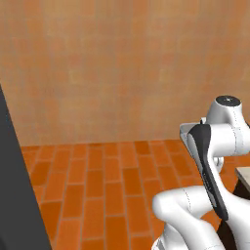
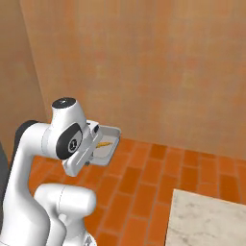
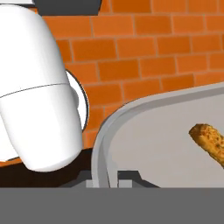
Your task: Take the meat container that has the shrimp and place it on the second highest rack of the freezer. Then take the vegetable container that has the corn and squash and place it on the highest rack of the freezer.
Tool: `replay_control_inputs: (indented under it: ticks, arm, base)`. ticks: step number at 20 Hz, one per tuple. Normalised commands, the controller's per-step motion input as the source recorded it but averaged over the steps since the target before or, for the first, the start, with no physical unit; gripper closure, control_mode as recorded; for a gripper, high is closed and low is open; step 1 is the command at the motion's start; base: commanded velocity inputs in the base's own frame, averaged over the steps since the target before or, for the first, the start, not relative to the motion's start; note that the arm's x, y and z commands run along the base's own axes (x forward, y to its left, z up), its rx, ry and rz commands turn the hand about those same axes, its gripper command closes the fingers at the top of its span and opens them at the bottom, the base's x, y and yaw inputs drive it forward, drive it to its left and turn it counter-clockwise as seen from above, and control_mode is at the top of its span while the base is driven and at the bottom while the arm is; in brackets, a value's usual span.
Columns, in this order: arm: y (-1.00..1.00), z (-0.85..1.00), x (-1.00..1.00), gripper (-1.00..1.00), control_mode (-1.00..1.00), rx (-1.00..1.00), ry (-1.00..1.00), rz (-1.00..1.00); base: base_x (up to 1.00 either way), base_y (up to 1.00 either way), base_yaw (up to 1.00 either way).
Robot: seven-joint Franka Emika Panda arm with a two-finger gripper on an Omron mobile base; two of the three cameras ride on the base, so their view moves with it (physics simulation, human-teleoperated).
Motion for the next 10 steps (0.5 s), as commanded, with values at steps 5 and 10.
replay_control_inputs:
  ticks: [5, 10]
  arm:
    - [0.00, 0.00, 0.00, 1.00, 1.00, 0.00, 0.00, 0.00]
    - [0.00, 0.00, 0.00, 1.00, 1.00, 0.00, 0.00, 0.00]
  base:
    - [0.93, -0.23, 0.33]
    - [0.18, -0.28, 0.83]
